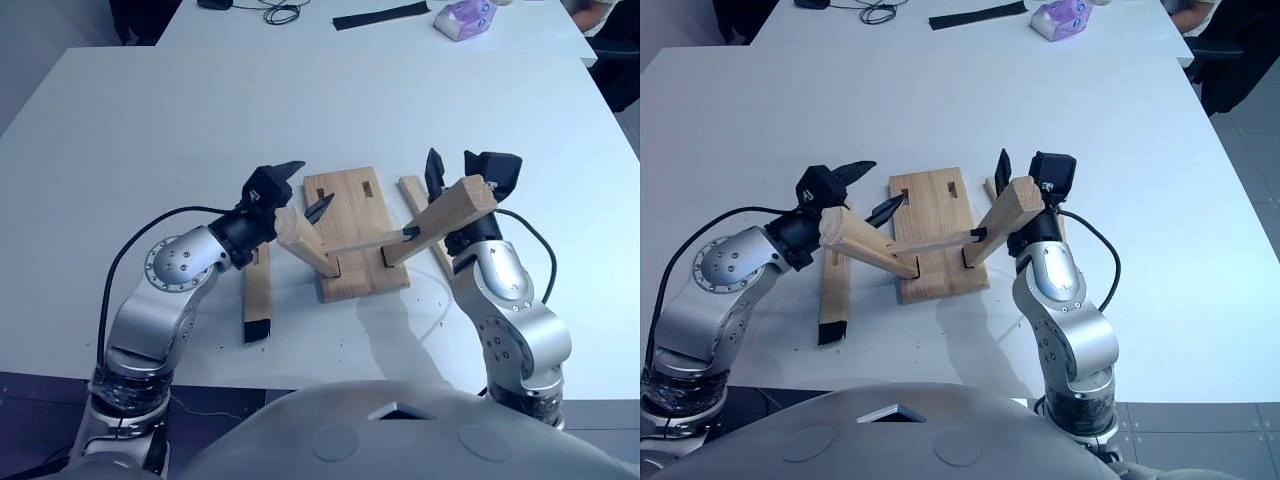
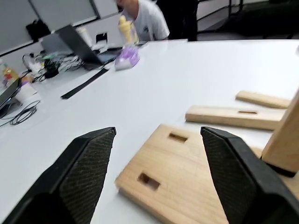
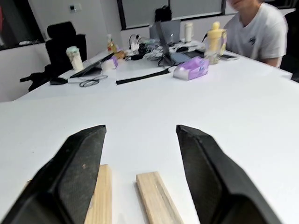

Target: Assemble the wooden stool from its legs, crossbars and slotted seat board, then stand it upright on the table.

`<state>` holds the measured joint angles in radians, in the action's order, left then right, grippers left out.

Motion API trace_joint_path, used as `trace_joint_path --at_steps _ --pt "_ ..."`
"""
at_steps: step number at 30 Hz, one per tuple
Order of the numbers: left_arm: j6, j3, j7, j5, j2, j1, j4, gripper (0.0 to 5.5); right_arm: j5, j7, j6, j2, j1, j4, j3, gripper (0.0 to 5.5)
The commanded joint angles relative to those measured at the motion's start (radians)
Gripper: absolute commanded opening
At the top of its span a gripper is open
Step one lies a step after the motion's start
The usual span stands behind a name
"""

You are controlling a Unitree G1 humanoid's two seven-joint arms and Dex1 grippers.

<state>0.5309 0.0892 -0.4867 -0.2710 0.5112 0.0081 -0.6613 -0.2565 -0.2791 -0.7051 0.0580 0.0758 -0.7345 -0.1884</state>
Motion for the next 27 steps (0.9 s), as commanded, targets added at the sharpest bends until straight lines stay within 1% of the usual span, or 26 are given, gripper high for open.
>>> trace_joint_path --at_steps 1,5,8,11,13,14,16,20,22,24,27 --pt "-0.036 -0.020 0.024 0.047 -0.001 -0.035 0.058 3.39 0.026 0.052 0.042 0.020 0.007 0.049 0.045 2.75" --pt "-0.116 -0.079 0.029 0.092 0.026 -0.062 0.192 3.39 0.040 0.093 0.082 0.046 0.041 0.018 0.112 2.75" --pt "-0.155 -0.153 0.004 0.077 0.051 -0.024 0.216 3.39 0.037 0.138 0.112 0.105 0.114 -0.026 0.268 2.75" --pt "-0.175 -0.257 -0.036 0.028 0.072 0.098 0.142 3.39 0.014 0.197 0.121 0.164 0.192 -0.062 0.456 2.75" --pt "-0.168 -0.314 -0.074 -0.007 0.090 0.191 0.074 3.39 -0.002 0.233 0.108 0.183 0.234 -0.095 0.504 2.75" --pt "-0.148 -0.317 -0.086 -0.023 0.097 0.218 0.039 3.39 -0.006 0.242 0.094 0.179 0.249 -0.118 0.489 2.75" --pt "-0.097 -0.265 -0.086 -0.044 0.093 0.229 -0.027 3.39 0.000 0.244 0.062 0.157 0.242 -0.154 0.381 2.75" --pt "-0.003 -0.130 -0.025 -0.039 0.039 0.154 -0.085 3.39 0.022 0.228 -0.023 0.095 0.157 -0.195 0.065 2.75" --pt "0.028 -0.096 0.001 -0.032 0.021 0.114 -0.088 3.39 0.033 0.227 -0.053 0.080 0.137 -0.209 -0.047 2.75" --pt "0.044 -0.091 0.016 -0.027 0.017 0.098 -0.080 3.39 0.042 0.222 -0.069 0.080 0.146 -0.214 -0.077 2.75" --pt "0.062 -0.095 0.038 -0.021 0.011 0.087 -0.070 3.39 0.057 0.222 -0.073 0.091 0.167 -0.200 -0.047 2.75"
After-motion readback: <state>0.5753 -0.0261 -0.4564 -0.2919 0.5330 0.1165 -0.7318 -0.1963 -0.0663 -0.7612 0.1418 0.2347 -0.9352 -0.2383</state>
